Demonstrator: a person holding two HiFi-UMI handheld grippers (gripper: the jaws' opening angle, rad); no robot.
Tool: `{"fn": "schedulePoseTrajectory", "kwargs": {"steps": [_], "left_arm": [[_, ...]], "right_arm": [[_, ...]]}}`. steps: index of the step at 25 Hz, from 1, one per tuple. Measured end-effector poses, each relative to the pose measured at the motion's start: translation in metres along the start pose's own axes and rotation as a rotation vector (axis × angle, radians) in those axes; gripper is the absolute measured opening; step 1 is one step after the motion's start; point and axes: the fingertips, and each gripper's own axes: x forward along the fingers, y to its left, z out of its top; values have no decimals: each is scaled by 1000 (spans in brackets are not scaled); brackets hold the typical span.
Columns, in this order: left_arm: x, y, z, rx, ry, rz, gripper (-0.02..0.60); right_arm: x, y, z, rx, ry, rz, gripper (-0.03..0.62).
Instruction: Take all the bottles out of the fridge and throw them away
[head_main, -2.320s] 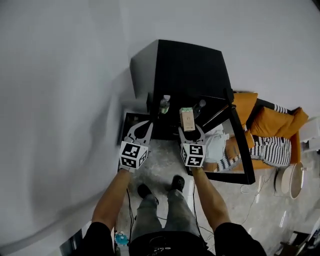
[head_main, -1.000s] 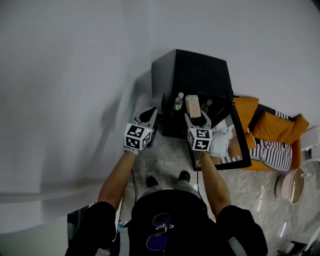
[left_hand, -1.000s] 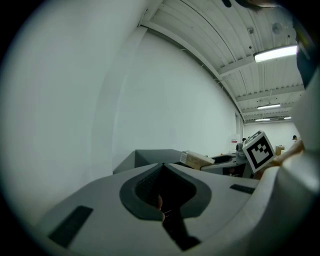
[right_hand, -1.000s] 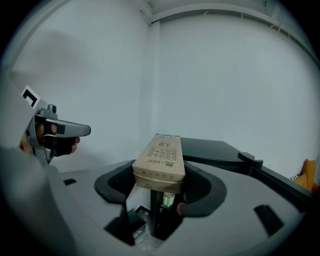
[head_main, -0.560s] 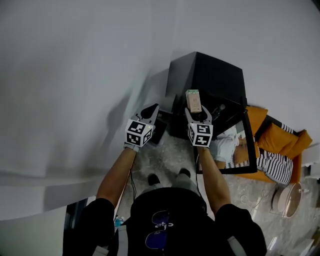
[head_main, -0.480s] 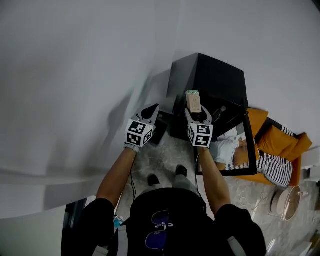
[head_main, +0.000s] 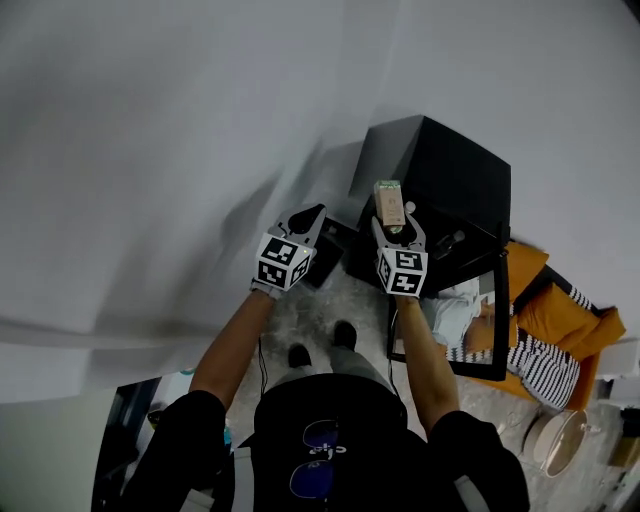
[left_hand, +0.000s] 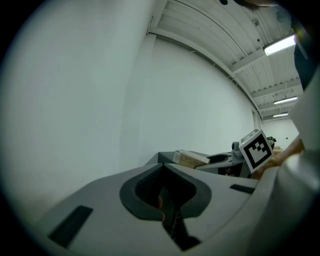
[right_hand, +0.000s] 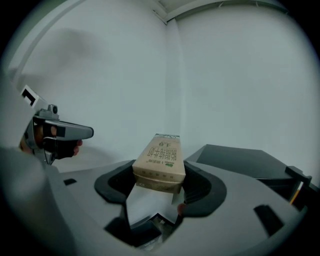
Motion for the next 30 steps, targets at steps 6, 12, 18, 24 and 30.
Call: {"fn": "schedulePoseTrajectory", "kwargs": {"steps": [6,12,18,24,30], "left_arm": [[10,3,-20,-31,21,65,0],[2,15,-37,-64,42,148,0],[-11,31,-56,-92,68,232,0],[-17,47,-84,-122,101,295,0],[-11,54,-126,-170,136,308,0]], "right_arm": [[23,6,-20,-13,35,88,284],[41,27,-33,-42,64,190,284],[63,46,-45,-54,89,269,284],[84,62,-72,-76,140,331,284],[107,74,-114,-88,206,366,284]]}}
